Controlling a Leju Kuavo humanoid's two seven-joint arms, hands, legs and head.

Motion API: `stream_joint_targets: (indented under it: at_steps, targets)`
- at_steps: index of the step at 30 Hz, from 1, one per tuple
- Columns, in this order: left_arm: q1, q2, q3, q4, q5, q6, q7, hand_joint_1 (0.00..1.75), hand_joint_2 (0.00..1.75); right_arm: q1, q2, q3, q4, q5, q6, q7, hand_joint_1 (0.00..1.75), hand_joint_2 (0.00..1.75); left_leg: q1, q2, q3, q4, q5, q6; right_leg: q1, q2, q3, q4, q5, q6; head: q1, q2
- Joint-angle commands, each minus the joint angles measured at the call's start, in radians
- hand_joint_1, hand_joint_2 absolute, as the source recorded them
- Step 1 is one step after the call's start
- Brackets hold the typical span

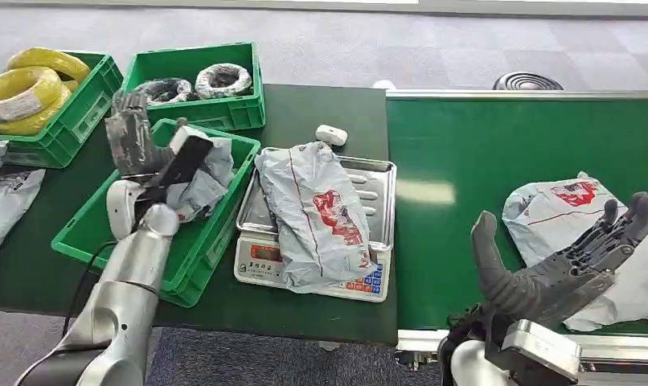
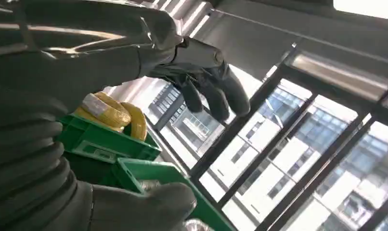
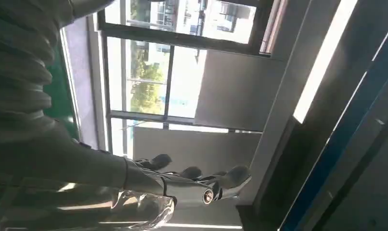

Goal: Moved the parcel from conveyor to table for the left to box.

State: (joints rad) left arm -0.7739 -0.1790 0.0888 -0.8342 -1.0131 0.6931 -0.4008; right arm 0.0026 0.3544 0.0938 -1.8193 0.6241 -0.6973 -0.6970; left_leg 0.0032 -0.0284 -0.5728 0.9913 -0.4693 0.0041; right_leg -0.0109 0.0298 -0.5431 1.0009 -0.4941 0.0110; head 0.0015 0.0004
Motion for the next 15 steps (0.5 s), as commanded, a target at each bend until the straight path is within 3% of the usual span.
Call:
stream_joint_targets:
  at_steps: [1,3,15]
  targets:
    - [0.121,-0.062,-0.203,0.248,-0.154,0.005,0.077,0.0,1.75,0.021,-0.005,-0.02,0.01,0.011,-0.001,-0.001,0.0,1.75,0.0,-0.001,0.003,-0.005,0.002,0.0,0.0,-0.006,0.005,-0.005,0.001,0.0,0.0,0.0]
    - [0.178,-0.076,-0.204,0.256,-0.126,0.005,0.041,0.0,1.75,0.023,-0.005,-0.015,0.011,0.016,-0.001,-0.001,0.0,1.75,-0.001,0.0,0.003,-0.003,0.0,0.0,0.0,-0.002,0.004,-0.003,0.0,0.0,0.0,0.0]
    - [0.24,-0.103,-0.251,0.248,-0.118,0.005,-0.04,0.0,1.75,0.029,-0.005,-0.009,0.015,0.014,-0.001,-0.001,0.0,1.75,0.001,0.001,0.001,-0.002,0.001,0.0,0.002,-0.003,0.002,-0.003,0.001,0.0,0.0,0.0]
